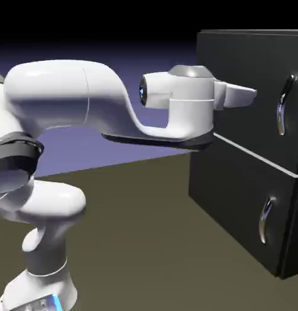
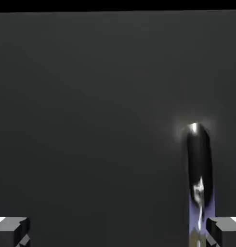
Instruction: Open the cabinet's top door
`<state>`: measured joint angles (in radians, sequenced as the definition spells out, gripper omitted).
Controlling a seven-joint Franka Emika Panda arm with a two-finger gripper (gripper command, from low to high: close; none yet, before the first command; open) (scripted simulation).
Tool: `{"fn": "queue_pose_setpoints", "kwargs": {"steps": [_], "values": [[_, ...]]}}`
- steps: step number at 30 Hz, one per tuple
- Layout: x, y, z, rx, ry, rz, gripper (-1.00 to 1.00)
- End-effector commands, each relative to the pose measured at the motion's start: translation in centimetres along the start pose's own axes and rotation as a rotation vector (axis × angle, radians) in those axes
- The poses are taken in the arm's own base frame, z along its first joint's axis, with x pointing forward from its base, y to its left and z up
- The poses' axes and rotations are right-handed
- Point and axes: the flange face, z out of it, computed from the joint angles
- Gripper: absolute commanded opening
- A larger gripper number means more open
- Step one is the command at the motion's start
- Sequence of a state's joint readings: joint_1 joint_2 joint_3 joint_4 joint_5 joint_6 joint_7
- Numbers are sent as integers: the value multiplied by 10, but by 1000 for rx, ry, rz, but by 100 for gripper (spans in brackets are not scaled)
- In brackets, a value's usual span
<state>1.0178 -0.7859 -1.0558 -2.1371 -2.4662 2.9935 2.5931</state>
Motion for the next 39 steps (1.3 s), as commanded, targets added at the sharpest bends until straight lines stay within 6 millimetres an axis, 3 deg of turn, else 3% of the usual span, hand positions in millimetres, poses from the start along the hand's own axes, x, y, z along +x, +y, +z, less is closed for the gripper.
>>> {"fn": "queue_pose_setpoints", "kwargs": {"steps": [1, 9, 11, 17, 18, 19, 39], "values": [[1, 6, 4, 4, 6, 1, 0], [8, 59, 34, 29, 41, 2, 0], [8, 61, 36, 30, 42, 2, 0], [10, 59, 86, 30, 42, 2, 0], [10, 59, 86, 30, 42, 2, -100], [10, 59, 86, 30, 42, 2, -100], [-32, 26, -34, -148, 219, 8, -100]]}}
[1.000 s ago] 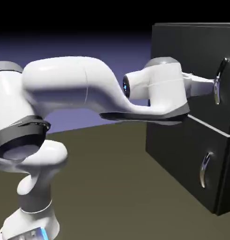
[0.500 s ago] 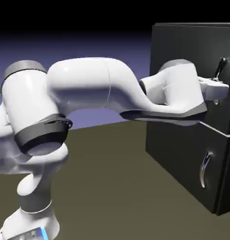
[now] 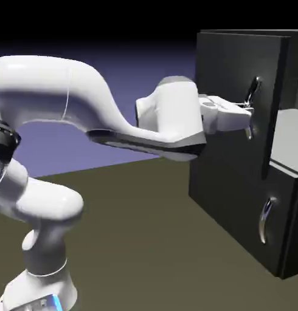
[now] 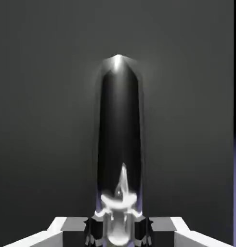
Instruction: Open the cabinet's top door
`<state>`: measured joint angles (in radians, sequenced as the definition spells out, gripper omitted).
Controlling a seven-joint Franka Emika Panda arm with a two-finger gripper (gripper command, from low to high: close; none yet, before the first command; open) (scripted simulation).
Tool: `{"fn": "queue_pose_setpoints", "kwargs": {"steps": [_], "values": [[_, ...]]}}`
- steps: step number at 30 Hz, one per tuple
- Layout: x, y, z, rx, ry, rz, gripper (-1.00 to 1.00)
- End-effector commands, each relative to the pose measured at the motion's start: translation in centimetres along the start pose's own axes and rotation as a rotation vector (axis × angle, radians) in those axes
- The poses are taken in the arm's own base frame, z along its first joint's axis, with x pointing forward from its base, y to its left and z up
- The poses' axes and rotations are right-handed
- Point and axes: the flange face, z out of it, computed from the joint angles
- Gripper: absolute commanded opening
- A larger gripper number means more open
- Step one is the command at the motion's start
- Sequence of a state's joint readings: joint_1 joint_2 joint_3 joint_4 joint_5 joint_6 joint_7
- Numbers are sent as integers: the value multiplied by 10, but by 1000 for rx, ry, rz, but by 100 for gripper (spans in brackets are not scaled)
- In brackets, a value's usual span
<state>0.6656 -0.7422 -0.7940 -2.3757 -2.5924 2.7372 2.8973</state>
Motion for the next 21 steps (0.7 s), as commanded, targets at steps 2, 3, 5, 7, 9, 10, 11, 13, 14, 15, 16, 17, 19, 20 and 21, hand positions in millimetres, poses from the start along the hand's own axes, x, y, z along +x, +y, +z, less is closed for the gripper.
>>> {"fn": "queue_pose_setpoints", "kwargs": {"steps": [2, 3, 5, 7, 9, 10, 11, 13, 14, 15, 16, 17, 19, 20, 21], "values": [[-3, -3, -12, -18, 17, 1, -100], [-4, -4, -18, -27, 26, 1, -100], [-7, -7, -30, -44, 42, 1, -100], [-10, -10, -42, -60, 59, 1, -100], [-13, -13, -53, -77, 76, 1, -100], [-15, -15, -59, -85, 84, 1, -100], [-17, -17, -64, -93, 92, 1, -100], [-20, -20, -75, -109, 108, 1, -100], [-22, -22, -80, -117, 116, 1, -100], [-24, -24, -85, -125, 123, 1, -100], [-25, -25, -90, -132, 131, 1, -100], [-27, -27, -95, -139, 138, 1, -100], [-30, -30, -104, -153, 152, 1, -100], [-32, -32, -108, -160, 158, 1, -100], [-34, -34, -112, -166, 165, 1, -100]]}}
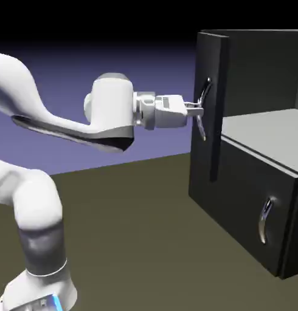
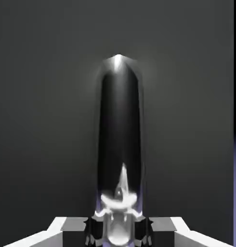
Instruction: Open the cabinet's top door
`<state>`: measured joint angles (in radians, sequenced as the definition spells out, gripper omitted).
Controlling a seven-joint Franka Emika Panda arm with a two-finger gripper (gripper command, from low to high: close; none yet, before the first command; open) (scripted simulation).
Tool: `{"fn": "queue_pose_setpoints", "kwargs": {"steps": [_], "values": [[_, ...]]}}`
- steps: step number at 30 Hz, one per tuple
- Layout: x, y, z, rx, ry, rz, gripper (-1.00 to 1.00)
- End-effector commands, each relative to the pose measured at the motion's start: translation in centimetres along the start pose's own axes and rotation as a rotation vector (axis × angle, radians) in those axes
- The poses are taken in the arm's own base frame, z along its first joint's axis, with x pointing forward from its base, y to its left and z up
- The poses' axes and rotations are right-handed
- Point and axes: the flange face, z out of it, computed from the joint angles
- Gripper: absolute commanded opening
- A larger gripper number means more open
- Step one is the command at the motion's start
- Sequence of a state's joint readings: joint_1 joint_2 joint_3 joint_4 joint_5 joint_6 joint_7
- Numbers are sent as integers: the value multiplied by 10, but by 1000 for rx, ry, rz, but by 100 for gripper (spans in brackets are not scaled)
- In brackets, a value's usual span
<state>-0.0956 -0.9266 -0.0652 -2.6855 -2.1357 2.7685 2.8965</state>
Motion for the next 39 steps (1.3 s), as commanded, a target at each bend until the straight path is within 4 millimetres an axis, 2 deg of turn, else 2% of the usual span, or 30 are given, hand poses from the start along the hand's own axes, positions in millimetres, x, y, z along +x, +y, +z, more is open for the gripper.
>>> {"fn": "queue_pose_setpoints", "kwargs": {"steps": [1, 21, 31, 39], "values": [[-1, -1, -4, -7, 6, 2, -100], [-21, -21, -77, -112, 111, 2, -100], [-45, -45, -137, -206, 205, 2, -100], [-75, -75, -195, -303, 302, 2, -100]]}}
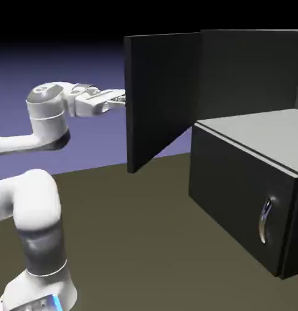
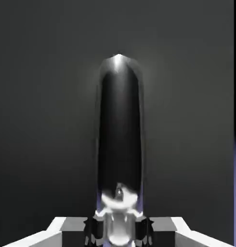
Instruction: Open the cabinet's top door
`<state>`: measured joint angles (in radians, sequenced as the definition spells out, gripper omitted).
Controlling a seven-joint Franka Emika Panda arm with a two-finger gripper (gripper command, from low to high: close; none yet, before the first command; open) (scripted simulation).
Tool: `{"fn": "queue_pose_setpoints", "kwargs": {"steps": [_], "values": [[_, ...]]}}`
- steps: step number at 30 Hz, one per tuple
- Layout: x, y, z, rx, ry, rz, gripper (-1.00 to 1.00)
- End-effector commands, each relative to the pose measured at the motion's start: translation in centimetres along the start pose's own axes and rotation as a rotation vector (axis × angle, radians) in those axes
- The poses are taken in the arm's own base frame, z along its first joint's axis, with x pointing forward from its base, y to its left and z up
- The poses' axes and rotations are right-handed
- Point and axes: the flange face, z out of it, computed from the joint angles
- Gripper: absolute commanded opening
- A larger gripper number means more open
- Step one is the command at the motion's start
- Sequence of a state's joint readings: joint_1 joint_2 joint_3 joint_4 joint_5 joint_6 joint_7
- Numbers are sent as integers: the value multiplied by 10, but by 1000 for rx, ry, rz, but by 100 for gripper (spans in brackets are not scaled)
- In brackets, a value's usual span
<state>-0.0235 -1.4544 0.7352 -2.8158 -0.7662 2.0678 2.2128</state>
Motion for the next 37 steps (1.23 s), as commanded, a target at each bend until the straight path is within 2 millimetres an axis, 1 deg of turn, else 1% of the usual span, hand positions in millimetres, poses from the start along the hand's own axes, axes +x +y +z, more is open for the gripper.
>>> {"fn": "queue_pose_setpoints", "kwargs": {"steps": [1, 10, 14, 18, 22, 27, 32, 37], "values": [[-2, -2, -10, -15, 15, 0, -100], [-30, -30, -104, -153, 153, 0, -100], [-45, -45, -139, -208, 208, 0, -100], [-61, -60, -170, -259, 258, 0, -100], [-76, -76, -196, -306, 305, 0, -100], [-95, -95, -225, -359, 359, 0, -100], [-114, -114, -250, -408, 407, 0, -100], [-131, -131, -270, -450, 450, 0, -100]]}}
